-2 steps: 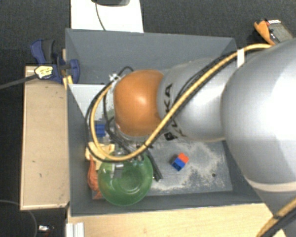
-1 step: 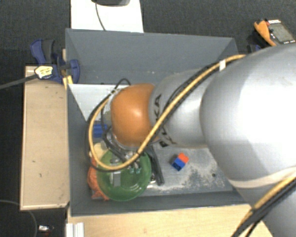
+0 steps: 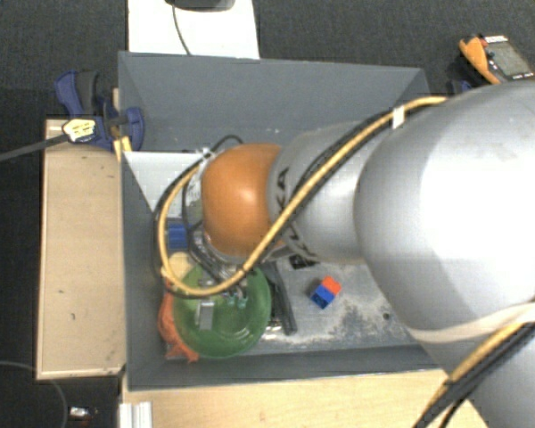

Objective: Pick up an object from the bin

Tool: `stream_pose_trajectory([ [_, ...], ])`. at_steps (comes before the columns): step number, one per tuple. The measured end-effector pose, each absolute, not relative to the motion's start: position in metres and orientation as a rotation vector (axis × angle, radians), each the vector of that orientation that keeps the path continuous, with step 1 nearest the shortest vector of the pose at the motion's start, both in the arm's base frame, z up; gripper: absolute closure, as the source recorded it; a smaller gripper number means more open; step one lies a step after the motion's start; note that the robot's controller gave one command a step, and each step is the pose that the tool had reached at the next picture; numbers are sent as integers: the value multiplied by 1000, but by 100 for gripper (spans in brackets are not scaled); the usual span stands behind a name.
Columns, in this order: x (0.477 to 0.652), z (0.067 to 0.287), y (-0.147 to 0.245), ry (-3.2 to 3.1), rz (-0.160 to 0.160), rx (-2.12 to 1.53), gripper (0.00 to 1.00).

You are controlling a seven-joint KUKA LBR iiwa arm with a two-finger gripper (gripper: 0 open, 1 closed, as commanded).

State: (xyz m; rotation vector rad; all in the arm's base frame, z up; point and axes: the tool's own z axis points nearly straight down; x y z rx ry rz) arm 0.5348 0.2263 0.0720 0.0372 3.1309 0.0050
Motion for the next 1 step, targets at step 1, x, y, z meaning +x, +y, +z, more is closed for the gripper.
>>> stream_pose_trajectory([
  [1,531,74,227,3113,7,-160,0],
])
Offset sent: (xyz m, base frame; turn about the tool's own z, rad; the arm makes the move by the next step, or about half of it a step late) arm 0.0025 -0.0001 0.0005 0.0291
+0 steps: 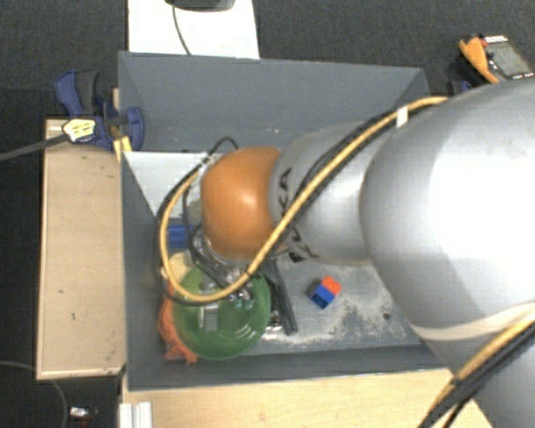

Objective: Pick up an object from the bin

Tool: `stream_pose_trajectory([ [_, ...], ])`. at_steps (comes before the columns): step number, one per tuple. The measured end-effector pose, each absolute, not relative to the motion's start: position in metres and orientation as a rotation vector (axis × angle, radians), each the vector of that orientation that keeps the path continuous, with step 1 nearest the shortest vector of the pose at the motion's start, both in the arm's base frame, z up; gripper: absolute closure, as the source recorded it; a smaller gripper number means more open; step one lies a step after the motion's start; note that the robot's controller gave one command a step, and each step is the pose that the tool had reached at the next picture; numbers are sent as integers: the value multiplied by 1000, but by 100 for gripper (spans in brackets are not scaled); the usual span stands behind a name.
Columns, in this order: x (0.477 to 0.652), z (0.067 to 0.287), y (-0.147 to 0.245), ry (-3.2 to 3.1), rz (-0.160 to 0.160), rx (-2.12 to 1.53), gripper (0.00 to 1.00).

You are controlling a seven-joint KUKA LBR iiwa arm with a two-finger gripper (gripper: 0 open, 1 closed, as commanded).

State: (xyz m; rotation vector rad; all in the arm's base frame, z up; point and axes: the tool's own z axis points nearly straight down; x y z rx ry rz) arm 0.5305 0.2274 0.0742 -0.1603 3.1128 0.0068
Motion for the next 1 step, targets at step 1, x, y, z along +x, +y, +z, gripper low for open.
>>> stream_pose_trajectory([
  [1,541,78,225,3119,7,84,100],
])
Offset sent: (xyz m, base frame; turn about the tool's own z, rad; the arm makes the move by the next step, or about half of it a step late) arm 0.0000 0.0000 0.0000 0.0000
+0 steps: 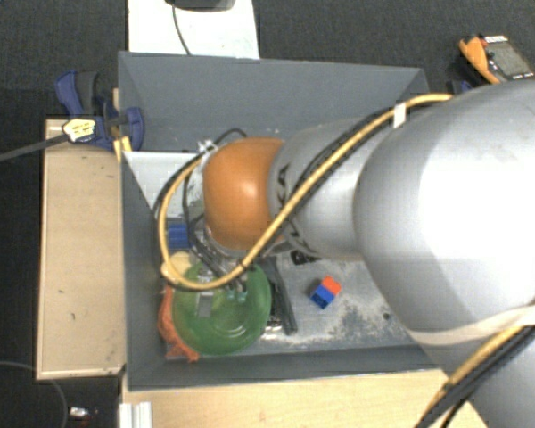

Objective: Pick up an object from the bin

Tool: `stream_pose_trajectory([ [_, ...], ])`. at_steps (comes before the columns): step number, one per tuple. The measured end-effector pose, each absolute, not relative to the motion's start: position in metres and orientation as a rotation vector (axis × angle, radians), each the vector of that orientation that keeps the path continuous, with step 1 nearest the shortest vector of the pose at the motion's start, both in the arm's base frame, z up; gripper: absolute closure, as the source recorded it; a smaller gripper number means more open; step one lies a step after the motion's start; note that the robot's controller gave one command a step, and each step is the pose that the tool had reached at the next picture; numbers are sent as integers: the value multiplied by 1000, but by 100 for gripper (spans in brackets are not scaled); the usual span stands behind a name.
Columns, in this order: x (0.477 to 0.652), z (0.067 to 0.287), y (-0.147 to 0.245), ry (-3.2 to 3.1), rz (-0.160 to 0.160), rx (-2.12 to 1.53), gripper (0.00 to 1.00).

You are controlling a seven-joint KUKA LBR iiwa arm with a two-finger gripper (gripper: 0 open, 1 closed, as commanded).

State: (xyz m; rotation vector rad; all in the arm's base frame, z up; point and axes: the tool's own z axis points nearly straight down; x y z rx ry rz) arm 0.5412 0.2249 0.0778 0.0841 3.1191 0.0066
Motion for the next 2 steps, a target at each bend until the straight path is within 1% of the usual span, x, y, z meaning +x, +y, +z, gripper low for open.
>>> stream_pose_trajectory([
  [1,541,78,225,3119,7,86,100],
  [2,543,87,223,3115,3,88,100],
])
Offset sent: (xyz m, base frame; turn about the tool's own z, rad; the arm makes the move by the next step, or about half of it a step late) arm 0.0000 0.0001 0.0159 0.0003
